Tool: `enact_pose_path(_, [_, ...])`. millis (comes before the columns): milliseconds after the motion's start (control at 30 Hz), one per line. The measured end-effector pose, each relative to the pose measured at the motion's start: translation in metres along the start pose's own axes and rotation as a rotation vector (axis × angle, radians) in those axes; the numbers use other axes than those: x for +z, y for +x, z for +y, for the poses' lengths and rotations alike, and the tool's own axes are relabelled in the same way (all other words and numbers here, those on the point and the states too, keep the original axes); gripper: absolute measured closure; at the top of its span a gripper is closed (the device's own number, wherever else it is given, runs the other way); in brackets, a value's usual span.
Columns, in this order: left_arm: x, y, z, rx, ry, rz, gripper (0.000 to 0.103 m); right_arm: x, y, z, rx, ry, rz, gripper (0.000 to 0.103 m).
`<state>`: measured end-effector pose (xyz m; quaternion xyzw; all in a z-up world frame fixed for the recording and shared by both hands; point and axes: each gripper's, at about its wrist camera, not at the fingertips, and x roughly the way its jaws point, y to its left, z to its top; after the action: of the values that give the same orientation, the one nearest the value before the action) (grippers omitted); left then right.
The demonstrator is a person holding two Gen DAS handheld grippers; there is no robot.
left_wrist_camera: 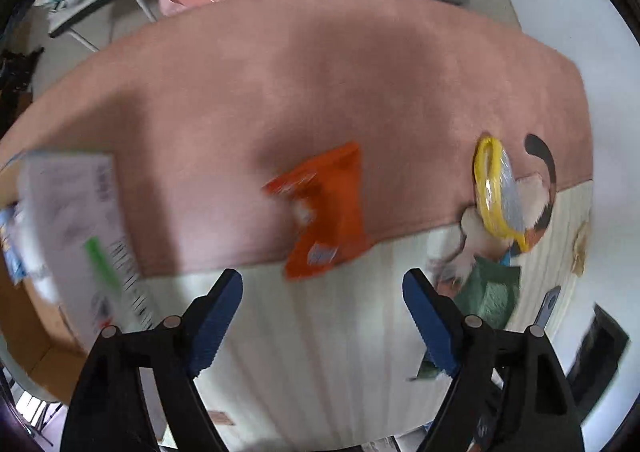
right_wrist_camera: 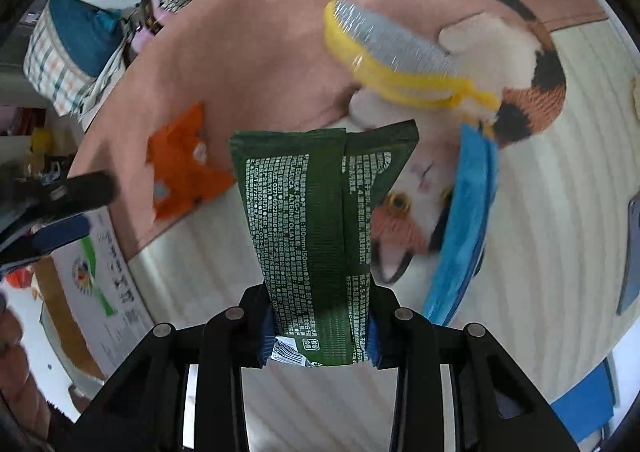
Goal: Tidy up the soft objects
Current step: 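Grasp the orange snack bag with the left tool while the right tool grasps the green packet, then place the orange bag and green packet into the box and release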
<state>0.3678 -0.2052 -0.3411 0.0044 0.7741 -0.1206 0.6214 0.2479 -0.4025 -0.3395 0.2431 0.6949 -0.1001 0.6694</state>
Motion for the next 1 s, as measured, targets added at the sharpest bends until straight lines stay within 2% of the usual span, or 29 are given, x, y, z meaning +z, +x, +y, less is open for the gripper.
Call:
enact_pose_path(200, [0.026,0.049,-0.019,0.071,0.034,0.091,0.022,0.026,0.0,-0.005,-0.042,0.007,0.002,0.067])
enact_pose_path(233, [0.028,0.055,-0.021,0.081,0.038,0.099,0.026,0.03,0.002,-0.006,-0.047,0.006,0.003,0.067])
enact_pose_path(300, [0.028,0.066,-0.022,0.114,0.04,0.117,0.068,0.037,0.001,-0.005,-0.052,0.007,0.008,0.067])
enact_pose_path(333, [0.027,0.066,-0.022,0.145,0.041,0.103,0.071,0.037,0.002,-0.004,-0.055,0.004,0.01,0.067])
enact_pose_path(400, [0.02,0.059,-0.022,0.137,0.056,0.061,0.077,0.03,0.003,0.0,-0.053,-0.004,0.006,0.067])
enact_pose_path(600, [-0.028,0.002,-0.007,0.094,0.078,-0.096,0.078,0.0,-0.013,0.039,-0.031,-0.064,-0.029,0.068])
enact_pose_path(733, [-0.081,-0.05,0.024,0.016,0.071,-0.19,0.078,-0.025,-0.042,0.065,0.007,-0.121,-0.064,0.068])
enact_pose_path(767, [-0.102,-0.066,0.039,-0.003,0.061,-0.216,0.078,-0.037,-0.051,0.08,0.026,-0.149,-0.074,0.068])
enact_pose_path(800, [-0.1,-0.076,0.047,-0.009,0.06,-0.229,0.078,-0.047,-0.057,0.091,0.04,-0.171,-0.079,0.068])
enact_pose_path(867, [-0.131,-0.101,0.084,-0.015,0.029,-0.273,0.078,-0.07,-0.068,0.121,0.075,-0.217,-0.085,0.068])
enact_pose_path(1000, [-0.174,-0.129,0.173,-0.003,-0.059,-0.288,0.078,-0.119,-0.069,0.198,0.159,-0.31,-0.059,0.068])
